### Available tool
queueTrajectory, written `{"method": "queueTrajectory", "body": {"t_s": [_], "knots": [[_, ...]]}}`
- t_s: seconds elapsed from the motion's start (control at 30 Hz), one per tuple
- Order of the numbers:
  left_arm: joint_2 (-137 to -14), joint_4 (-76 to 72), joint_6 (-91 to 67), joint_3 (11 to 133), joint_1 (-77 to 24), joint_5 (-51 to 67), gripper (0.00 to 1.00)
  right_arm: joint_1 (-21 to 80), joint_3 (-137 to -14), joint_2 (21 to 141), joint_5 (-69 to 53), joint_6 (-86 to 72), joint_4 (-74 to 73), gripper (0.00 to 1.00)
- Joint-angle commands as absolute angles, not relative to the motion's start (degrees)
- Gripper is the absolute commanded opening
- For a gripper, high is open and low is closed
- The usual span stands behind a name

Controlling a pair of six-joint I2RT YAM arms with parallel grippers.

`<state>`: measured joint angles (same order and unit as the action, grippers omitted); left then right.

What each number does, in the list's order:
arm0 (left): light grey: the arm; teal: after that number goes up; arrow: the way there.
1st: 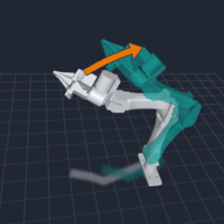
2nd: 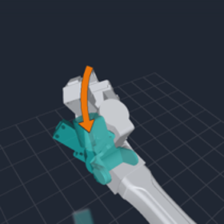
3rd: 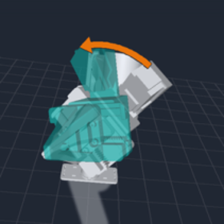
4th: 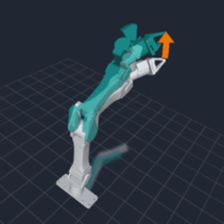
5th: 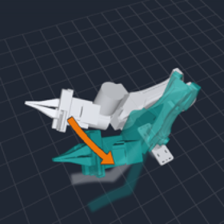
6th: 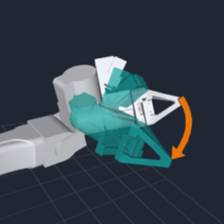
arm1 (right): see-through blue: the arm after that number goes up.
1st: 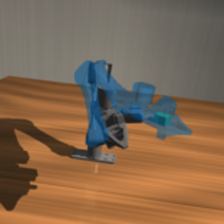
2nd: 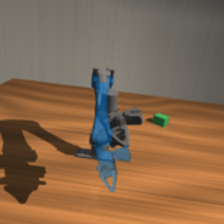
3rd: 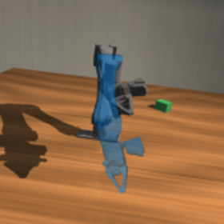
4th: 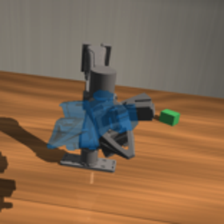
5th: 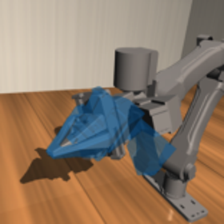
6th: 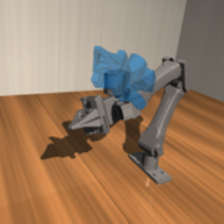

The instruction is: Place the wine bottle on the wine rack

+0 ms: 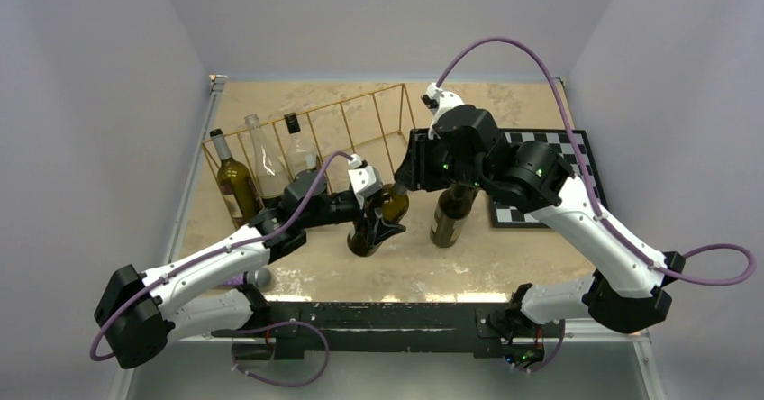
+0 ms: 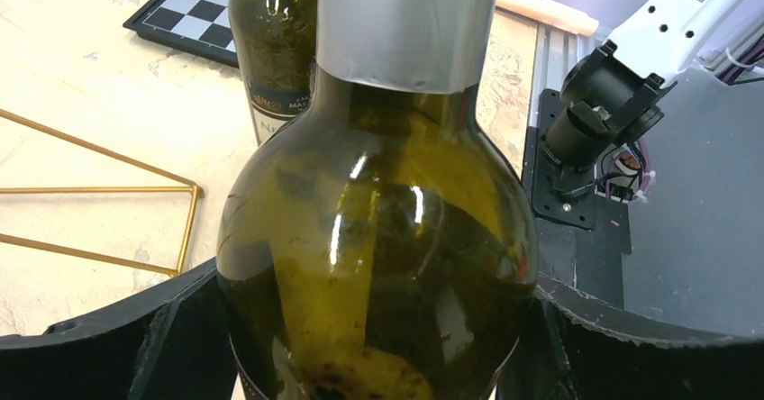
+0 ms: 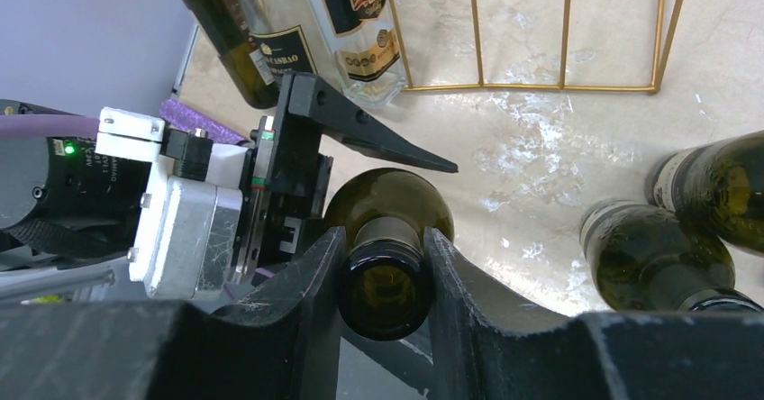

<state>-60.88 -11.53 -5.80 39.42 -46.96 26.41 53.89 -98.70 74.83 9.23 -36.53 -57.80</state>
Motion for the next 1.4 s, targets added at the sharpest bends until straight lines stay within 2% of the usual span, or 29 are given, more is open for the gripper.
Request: {"method": "queueTrajectory", "body": {"t_s": [0.0,0.13,0.2,0.23,0.3,0.33,0.4,0.47,0.5,0.53,0.77,1.0,1.2,1.37], "knots": [[-60.7,-14.5,-3.8,39.5,-47.1,27.1,0.82,53.7,-101.1,72.5,7.3,-39.9,-49.9,0.0],[-60.6,-12.9,-3.7,40.3,-47.1,26.0,0.42,53.7,-101.0,72.7,7.5,-39.4,-50.3,0.0],[-60.6,-12.0,-3.9,40.9,-47.2,24.6,0.03,53.6,-100.9,72.9,7.5,-39.0,-50.6,0.0],[-60.7,-11.6,-4.1,41.1,-47.2,23.7,0.0,53.6,-100.9,73.1,7.6,-38.6,-50.7,0.0],[-60.9,-11.2,-4.8,41.5,-47.1,21.8,0.0,53.6,-100.5,73.2,7.7,-37.9,-50.6,0.14],[-60.9,-11.0,-5.3,41.6,-47.2,20.7,0.0,53.6,-100.3,73.2,7.7,-37.4,-50.3,0.28],[-60.9,-10.7,-6.6,41.7,-47.2,17.9,0.0,53.6,-99.5,72.7,8.0,-36.3,-49.2,0.62],[-60.9,-10.3,-8.1,41.8,-47.1,14.9,0.0,53.6,-98.9,71.9,9.3,-35.2,-48.4,0.85],[-60.9,-9.9,-8.9,41.9,-47.1,13.4,0.0,53.6,-98.7,71.2,9.9,-34.6,-47.9,0.95],[-61.1,-9.5,-9.6,42.0,-47.1,11.9,0.0,53.6,-98.7,70.4,10.5,-33.9,-47.4,0.99],[-60.9,-5.3,-16.6,44.1,-46.5,-3.7,0.0,53.6,-98.3,64.6,15.0,-31.3,-45.6,0.99],[-62.5,1.5,-25.5,50.3,-43.5,-20.1,0.0,53.6,-92.7,61.0,13.8,-32.0,-44.0,0.99],[-65.3,2.7,-32.1,52.6,-39.9,-26.8,0.0,53.6,-89.2,59.3,13.5,-32.6,-44.0,0.99],[-69.0,-2.0,-33.2,53.0,-39.5,-30.1,0.0,53.6,-86.9,57.9,13.6,-33.1,-44.2,0.99]]}}
